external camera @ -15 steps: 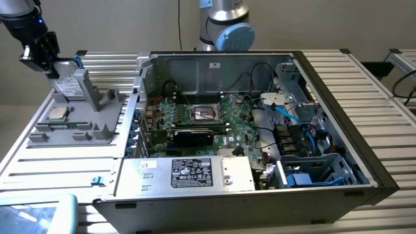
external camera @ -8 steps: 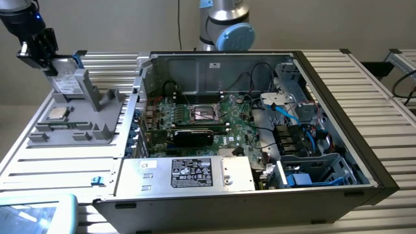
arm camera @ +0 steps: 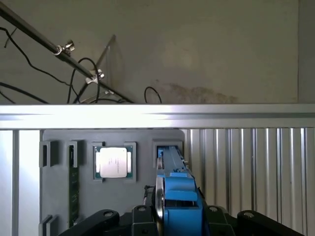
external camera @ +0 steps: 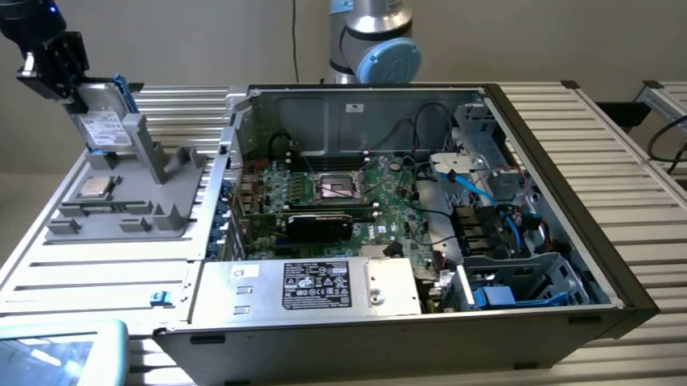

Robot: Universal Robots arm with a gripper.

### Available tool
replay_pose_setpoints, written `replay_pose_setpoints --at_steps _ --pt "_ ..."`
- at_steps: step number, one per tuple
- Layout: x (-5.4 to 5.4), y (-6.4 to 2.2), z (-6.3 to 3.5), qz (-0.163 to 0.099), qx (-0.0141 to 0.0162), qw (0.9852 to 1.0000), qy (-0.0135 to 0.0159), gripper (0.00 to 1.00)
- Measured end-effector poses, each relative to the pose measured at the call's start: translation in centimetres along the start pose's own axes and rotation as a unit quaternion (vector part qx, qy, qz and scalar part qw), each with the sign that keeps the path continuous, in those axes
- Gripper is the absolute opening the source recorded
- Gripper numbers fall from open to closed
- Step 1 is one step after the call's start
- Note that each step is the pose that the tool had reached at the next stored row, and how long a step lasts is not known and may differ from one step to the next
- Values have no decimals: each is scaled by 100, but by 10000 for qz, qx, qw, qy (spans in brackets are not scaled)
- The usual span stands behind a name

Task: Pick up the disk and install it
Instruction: 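Pick up the disk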

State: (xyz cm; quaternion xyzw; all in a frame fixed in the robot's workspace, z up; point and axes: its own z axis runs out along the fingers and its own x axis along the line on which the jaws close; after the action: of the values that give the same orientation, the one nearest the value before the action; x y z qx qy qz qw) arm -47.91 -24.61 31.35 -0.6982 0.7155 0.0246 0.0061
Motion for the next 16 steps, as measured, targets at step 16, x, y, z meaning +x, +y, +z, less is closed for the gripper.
replay_pose_setpoints --at_steps 16 --pt "-28 18 -640 0 6 10000 18 37"
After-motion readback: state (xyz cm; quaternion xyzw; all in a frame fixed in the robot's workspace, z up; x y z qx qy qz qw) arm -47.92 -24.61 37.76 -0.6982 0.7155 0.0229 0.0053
